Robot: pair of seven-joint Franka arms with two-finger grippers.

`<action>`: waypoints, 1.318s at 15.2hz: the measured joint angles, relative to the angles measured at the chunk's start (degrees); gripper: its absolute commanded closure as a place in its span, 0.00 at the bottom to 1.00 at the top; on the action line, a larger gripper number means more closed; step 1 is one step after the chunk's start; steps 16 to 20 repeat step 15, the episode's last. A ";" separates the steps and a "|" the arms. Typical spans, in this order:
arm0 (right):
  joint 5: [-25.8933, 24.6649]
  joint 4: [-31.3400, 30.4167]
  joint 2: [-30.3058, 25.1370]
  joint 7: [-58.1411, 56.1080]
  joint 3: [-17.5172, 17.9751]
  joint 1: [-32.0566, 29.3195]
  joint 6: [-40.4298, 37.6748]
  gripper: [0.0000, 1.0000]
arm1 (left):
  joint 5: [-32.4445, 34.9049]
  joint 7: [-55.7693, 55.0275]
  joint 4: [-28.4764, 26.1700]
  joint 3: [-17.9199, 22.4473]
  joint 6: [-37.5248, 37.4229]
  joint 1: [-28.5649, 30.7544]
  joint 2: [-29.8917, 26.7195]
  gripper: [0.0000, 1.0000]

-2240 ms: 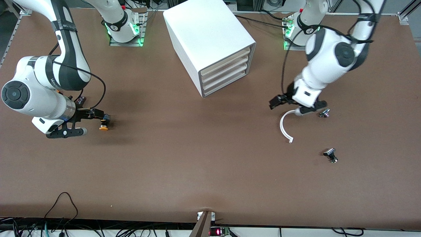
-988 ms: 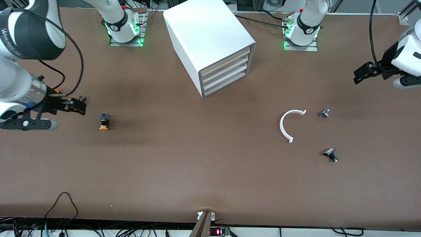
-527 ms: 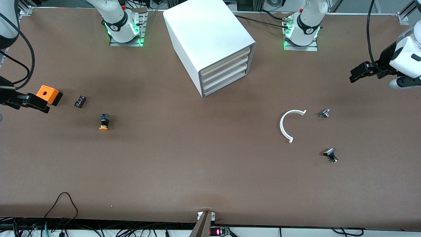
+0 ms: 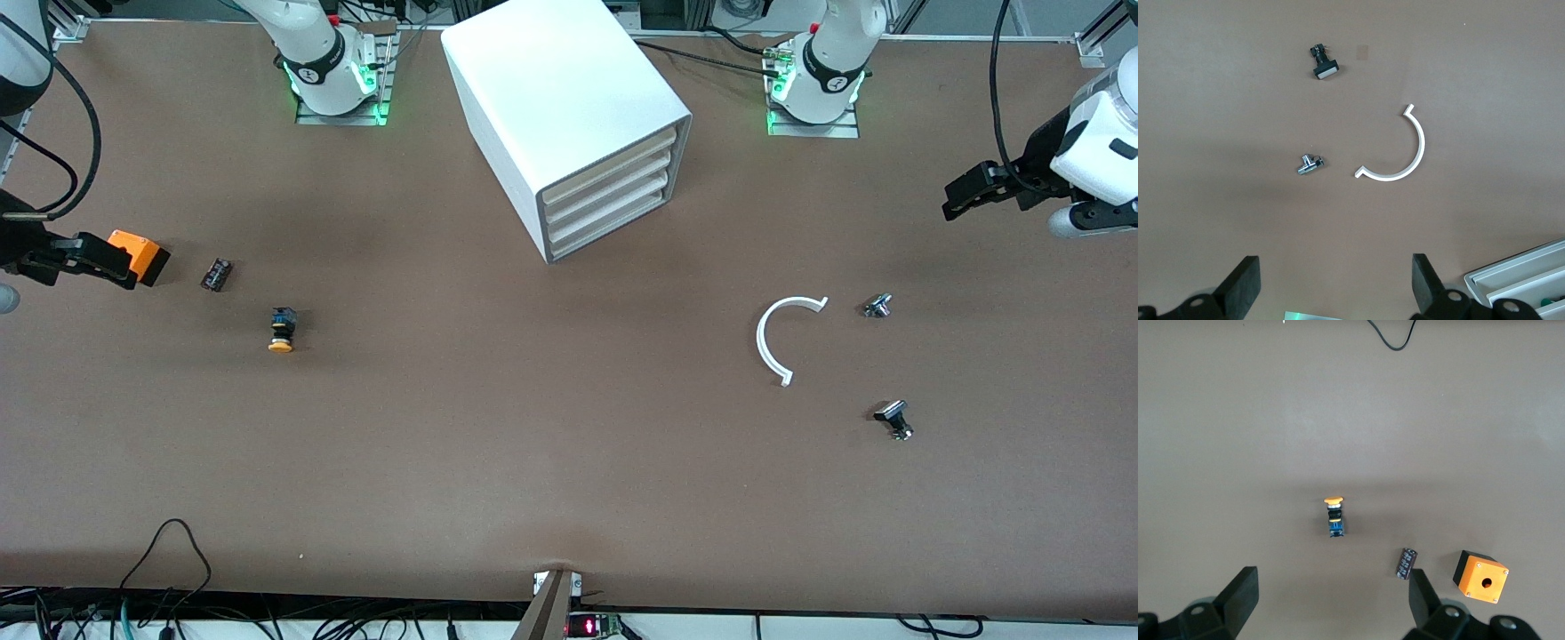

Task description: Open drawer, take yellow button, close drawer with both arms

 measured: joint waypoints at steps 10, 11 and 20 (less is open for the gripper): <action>0.00 -5.61 -4.30 0.01 0.01 -0.09 -1.53 0.00 | 0.00 0.00 0.59 -0.73 -0.49 -0.03 0.00 0.00; 0.00 -7.01 -5.57 0.01 0.01 -0.09 -1.36 0.00 | 0.00 0.00 0.65 -0.74 -0.70 -0.03 0.00 0.00; 0.00 -9.41 -7.90 0.04 -0.04 -0.14 -1.33 0.00 | 0.00 0.00 0.71 -0.74 -0.92 -0.03 0.00 0.00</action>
